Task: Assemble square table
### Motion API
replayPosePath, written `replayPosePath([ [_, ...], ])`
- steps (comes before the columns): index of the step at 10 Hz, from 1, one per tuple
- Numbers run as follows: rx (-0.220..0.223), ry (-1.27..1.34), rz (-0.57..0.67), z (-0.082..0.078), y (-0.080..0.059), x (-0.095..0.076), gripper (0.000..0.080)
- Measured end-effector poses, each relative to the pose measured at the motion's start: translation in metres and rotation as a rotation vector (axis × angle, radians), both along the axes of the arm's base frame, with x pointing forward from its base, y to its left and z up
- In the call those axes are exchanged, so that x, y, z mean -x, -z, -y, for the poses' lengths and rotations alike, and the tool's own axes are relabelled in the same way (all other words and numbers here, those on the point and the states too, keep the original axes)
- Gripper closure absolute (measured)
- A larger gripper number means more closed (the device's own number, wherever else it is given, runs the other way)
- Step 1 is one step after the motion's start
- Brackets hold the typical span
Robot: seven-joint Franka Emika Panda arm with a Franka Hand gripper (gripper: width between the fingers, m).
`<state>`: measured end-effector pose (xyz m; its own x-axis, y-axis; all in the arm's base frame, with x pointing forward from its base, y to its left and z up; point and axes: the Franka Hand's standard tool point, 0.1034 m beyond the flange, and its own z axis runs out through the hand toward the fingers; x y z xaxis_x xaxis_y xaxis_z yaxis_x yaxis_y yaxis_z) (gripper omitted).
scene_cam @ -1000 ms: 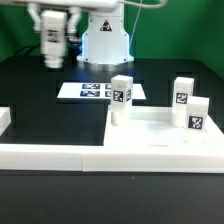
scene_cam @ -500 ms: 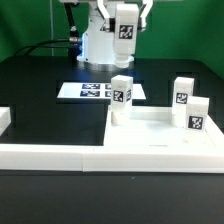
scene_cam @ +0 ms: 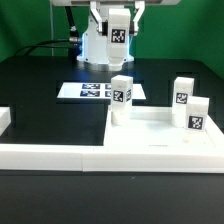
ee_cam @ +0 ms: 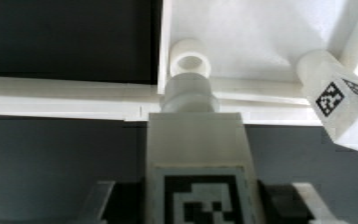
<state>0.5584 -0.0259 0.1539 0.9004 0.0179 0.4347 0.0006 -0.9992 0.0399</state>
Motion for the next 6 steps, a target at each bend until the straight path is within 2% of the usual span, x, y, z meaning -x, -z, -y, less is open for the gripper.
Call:
replayPosePath([
  [1,0.002,0.022,0.004,-0.001,0.020,0.003,0.0512],
  [2,-0.020,0.025,0.019,-0.005,0.024,-0.008,0.0512],
  [3,-0.053,0.049,0.041,-0.014,0.035,-0.016,0.0512],
  [4,-0.105,0.070,0.027,-0.023,0.039,-0.022,0.0512],
  [5,-0.201,0.145,-0.001,-0.042,0.031,-0.033,0.0512],
  [6,-0.249,0.184,-0.016,-0.061,0.022,-0.045,0.0512],
])
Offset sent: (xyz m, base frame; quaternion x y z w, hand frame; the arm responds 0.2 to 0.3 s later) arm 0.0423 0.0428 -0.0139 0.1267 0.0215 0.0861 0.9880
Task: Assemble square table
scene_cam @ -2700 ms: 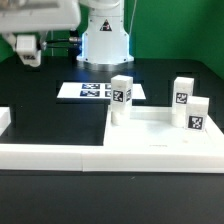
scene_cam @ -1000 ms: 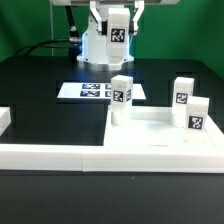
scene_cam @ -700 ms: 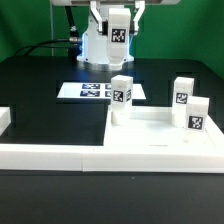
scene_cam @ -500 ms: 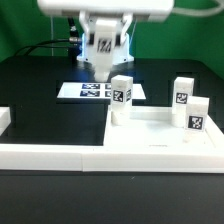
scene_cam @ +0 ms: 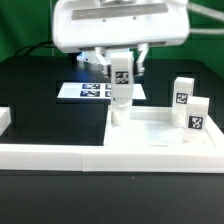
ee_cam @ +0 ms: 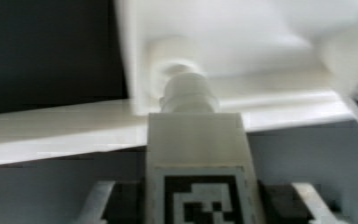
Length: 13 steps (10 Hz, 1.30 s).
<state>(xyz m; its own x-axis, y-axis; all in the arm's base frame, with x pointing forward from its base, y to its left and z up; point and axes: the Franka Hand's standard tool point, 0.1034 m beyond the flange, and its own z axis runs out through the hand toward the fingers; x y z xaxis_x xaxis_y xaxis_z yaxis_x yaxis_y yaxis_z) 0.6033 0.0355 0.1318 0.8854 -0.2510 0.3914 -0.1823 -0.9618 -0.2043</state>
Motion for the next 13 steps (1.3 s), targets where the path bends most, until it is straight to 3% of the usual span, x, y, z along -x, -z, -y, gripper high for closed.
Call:
replayPosePath([
  [1,0.031,-0.024,0.012,0.004,0.001,0.000,0.0512],
  [5,0.034,-0.020,0.009,0.007,0.004,0.001,0.0512],
  [7,0.119,-0.055,0.028,0.030,0.023,-0.008,0.0512],
  [11,0.160,-0.029,0.042,0.048,0.047,-0.004,0.0512],
  [13,0.156,-0.029,0.041,0.042,0.051,-0.002,0.0512],
])
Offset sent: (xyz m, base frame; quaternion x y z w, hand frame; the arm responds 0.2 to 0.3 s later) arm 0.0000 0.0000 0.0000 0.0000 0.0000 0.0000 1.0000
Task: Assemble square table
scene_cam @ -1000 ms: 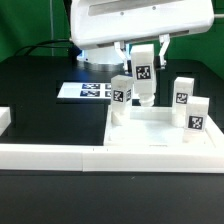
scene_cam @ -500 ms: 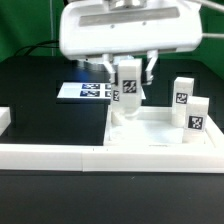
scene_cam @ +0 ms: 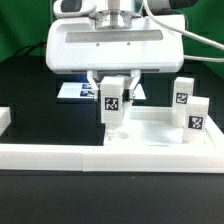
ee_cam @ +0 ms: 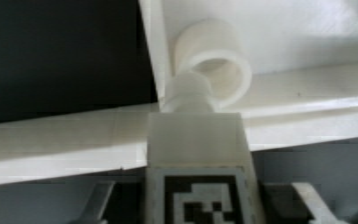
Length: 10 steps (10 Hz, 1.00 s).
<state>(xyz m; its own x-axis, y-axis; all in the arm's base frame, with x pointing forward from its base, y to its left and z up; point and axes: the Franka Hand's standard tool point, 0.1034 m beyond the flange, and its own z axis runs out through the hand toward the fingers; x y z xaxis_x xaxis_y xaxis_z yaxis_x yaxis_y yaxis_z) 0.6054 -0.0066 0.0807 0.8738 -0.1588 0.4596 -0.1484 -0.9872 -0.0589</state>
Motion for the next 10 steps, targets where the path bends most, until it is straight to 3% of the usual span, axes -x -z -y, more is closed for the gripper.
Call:
replayPosePath([
  [5,0.010,-0.006,0.002,-0.006,0.010,0.004,0.0512],
  [10,0.064,-0.003,0.091,-0.013,0.017,0.001,0.0512],
])
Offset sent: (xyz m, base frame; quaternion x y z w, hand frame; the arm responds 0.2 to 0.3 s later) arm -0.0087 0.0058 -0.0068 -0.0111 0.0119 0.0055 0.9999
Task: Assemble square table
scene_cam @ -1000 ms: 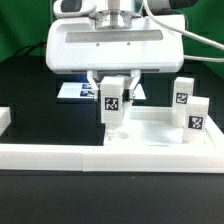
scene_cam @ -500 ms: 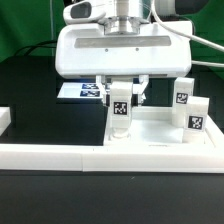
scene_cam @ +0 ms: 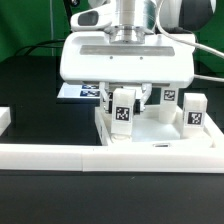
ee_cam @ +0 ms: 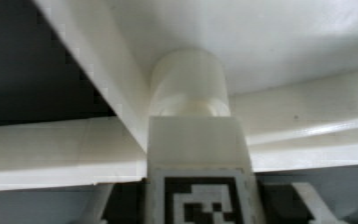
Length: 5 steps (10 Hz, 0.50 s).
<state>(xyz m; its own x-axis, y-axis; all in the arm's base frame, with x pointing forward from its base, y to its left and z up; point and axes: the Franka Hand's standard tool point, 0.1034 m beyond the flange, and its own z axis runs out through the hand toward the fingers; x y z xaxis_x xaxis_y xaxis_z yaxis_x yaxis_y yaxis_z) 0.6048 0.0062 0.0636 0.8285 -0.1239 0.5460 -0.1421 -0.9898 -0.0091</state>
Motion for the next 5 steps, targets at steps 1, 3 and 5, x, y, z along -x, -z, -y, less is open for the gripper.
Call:
replayPosePath([
  [1,-0.003,0.005,-0.001,-0.0019,-0.0001,-0.0001,0.0512],
  [3,-0.010,0.001,-0.020,-0.0024,0.0021,0.0011,0.0451],
  [5,-0.010,0.000,-0.023,-0.0025,0.0030,0.0017,0.0263],
])
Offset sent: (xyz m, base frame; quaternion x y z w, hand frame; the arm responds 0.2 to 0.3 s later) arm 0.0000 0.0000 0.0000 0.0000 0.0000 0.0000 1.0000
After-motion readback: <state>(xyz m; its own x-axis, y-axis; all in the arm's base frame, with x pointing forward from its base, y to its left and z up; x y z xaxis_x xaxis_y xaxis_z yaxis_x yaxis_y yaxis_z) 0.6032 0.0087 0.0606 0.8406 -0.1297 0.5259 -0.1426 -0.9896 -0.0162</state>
